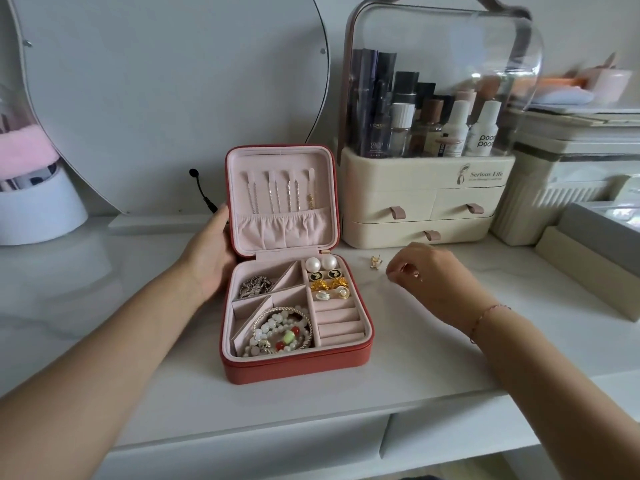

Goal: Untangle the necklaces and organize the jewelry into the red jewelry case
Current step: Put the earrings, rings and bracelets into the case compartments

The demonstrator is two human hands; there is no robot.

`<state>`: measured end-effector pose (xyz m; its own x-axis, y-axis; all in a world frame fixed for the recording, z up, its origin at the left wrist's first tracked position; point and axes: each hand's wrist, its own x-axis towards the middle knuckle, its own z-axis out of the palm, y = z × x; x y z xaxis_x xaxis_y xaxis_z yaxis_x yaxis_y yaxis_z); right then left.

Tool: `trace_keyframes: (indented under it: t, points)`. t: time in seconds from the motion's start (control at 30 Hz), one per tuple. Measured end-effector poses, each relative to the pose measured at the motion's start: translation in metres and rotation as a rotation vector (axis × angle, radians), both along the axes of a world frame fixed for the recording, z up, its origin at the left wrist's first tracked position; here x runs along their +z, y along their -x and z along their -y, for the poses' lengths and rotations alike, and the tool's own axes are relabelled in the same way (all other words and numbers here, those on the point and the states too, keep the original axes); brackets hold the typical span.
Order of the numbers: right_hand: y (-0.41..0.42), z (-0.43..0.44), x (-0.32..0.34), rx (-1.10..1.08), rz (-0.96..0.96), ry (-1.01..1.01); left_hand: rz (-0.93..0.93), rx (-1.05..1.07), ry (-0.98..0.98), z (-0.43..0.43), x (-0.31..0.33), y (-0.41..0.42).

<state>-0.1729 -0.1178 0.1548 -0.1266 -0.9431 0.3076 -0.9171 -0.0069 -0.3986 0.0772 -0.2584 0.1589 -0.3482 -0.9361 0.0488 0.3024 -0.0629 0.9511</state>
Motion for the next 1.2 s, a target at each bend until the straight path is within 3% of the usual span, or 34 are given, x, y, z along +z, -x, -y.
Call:
trace_keyframes:
  t: [0.13, 0.37, 0.67, 0.77, 1.07, 1.2]
  points:
    - [-0.035, -0.018, 0.013, 0.121, 0.174, 0.134, 0.002, 0.012, -0.020, 0.001, 0.001, -0.002]
    - [-0.074, -0.027, 0.012, 0.363, 0.109, 0.226, -0.060, -0.010, -0.062, -0.002, 0.003, 0.002]
    - [-0.072, -0.027, 0.015, 0.311, 0.305, 0.071, -0.052, -0.001, -0.075, -0.003, 0.005, 0.000]
    - [-0.068, -0.023, 0.016, 0.260, 0.342, 0.108, -0.025, -0.010, -0.086, -0.002, 0.004, -0.001]
    - [-0.088, -0.002, 0.017, 0.352, 0.027, 0.128, -0.034, -0.025, -0.070, -0.002, 0.004, 0.000]
    - [-0.089, 0.000, 0.017, 0.349, 0.013, 0.140, -0.053, -0.021, -0.068, -0.004, 0.004, 0.001]
